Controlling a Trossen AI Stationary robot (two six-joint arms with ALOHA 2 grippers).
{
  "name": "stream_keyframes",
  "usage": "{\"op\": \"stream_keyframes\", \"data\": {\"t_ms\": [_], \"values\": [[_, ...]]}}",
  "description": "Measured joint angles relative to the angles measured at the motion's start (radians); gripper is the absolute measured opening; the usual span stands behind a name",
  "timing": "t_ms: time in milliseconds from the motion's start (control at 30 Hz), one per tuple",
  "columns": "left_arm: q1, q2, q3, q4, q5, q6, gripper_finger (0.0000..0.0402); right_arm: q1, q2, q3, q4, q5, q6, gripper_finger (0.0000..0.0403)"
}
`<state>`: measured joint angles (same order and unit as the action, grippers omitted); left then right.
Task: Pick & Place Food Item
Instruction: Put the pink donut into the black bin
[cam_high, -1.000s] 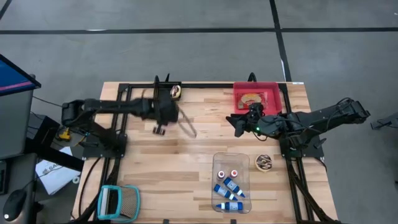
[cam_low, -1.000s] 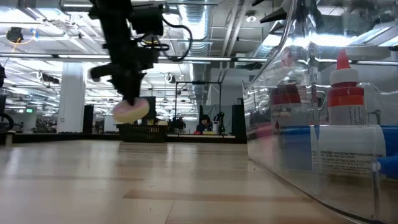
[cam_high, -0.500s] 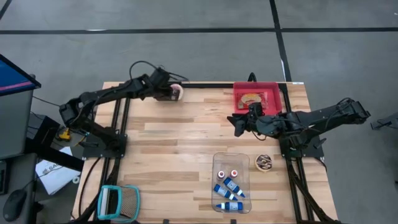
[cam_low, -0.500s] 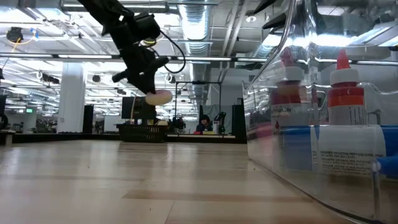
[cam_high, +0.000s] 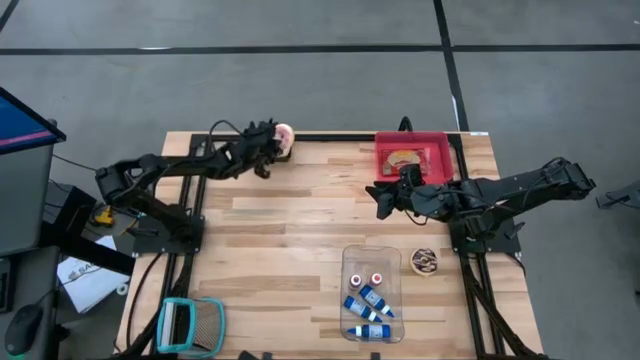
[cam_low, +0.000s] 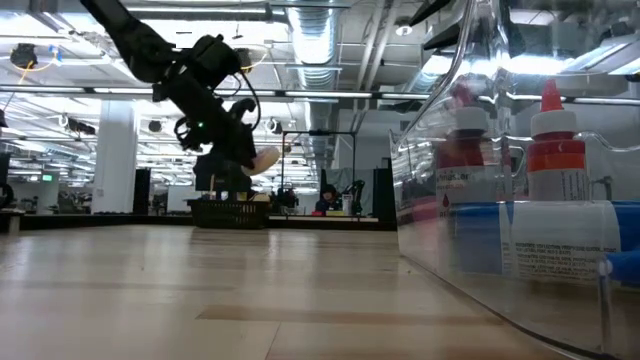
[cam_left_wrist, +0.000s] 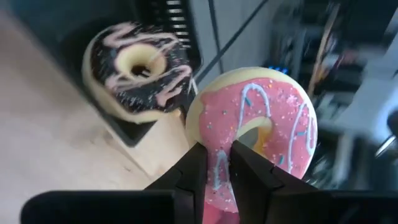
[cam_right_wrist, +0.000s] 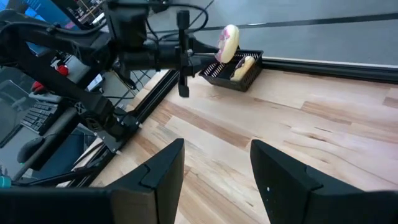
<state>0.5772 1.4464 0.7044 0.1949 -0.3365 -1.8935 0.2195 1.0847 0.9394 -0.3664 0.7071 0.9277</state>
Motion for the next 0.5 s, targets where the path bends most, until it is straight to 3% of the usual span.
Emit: {"op": "stream_keyframes", "data": {"t_ms": [167,500], "values": [[-0.049,0.0,-0.02,0.004,-0.136,-0.195,0.0057,-0.005,0.0,0.0,0.0,-0.002,-0.015,0.0177],[-0.012,0.013,-0.022,-0.044,-0.196,-0.255,0.0057,-0.026,0.0,0.0,0.0,-0.047,-0.034,0.0177]]}}
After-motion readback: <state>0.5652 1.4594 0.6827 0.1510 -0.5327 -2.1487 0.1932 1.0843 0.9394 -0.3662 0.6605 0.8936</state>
